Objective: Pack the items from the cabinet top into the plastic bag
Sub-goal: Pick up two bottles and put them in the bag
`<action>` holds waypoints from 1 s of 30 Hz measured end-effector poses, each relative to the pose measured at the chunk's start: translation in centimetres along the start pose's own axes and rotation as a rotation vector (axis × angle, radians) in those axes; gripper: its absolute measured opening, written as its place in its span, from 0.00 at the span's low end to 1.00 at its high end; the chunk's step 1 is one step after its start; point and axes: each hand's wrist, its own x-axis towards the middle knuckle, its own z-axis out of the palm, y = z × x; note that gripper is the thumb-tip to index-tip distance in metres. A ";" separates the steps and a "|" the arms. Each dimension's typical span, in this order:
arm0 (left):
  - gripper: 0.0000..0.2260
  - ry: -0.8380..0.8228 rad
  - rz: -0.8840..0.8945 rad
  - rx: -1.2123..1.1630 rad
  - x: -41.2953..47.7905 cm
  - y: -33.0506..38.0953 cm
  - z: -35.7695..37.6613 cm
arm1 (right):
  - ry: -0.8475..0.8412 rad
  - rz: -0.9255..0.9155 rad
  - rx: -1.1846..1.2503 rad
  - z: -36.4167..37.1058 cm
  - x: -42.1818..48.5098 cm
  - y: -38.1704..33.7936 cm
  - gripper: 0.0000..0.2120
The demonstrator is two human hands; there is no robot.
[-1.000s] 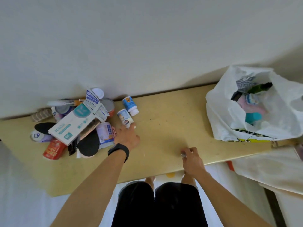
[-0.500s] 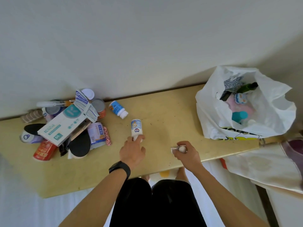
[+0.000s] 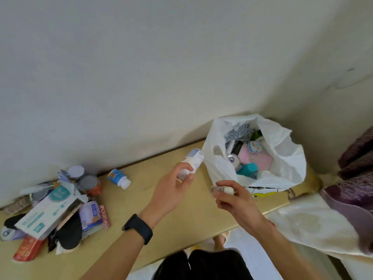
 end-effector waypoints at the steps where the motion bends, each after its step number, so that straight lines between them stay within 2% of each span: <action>1: 0.04 -0.021 0.030 0.018 1.5 2.0 0.5 | 0.025 -0.028 0.017 -1.3 -0.2 -1.0 0.15; 6: 0.03 -0.260 0.125 0.217 9.0 9.4 5.1 | 0.162 -0.111 0.094 -7.7 -1.1 -3.2 0.15; 11: 0.08 -0.530 0.021 0.326 15.6 10.9 12.3 | 0.271 -0.149 0.093 -12.3 -3.0 -3.1 0.13; 15: 0.15 -0.594 -0.153 0.281 18.8 11.3 17.1 | 0.347 -0.119 0.077 -15.2 -4.7 -2.7 0.12; 19: 0.19 -0.676 -0.092 0.493 20.3 11.1 20.1 | 0.404 -0.130 0.035 -17.0 -5.6 -2.8 0.12; 22: 0.19 -0.641 -0.031 0.540 20.2 10.6 20.6 | 0.412 -0.137 -0.009 -17.7 -5.4 -3.2 0.12; 25: 0.17 -0.448 0.036 0.487 19.1 9.4 19.0 | 0.417 -0.151 -0.121 -17.4 -4.2 -4.1 0.12; 28: 0.12 -0.234 0.121 0.473 15.9 8.0 16.9 | 0.465 -0.221 -0.392 -16.9 -1.7 -5.0 0.13; 30: 0.13 -0.222 0.175 0.560 12.8 7.0 15.7 | 0.473 -0.276 -0.632 -16.3 0.5 -5.8 0.14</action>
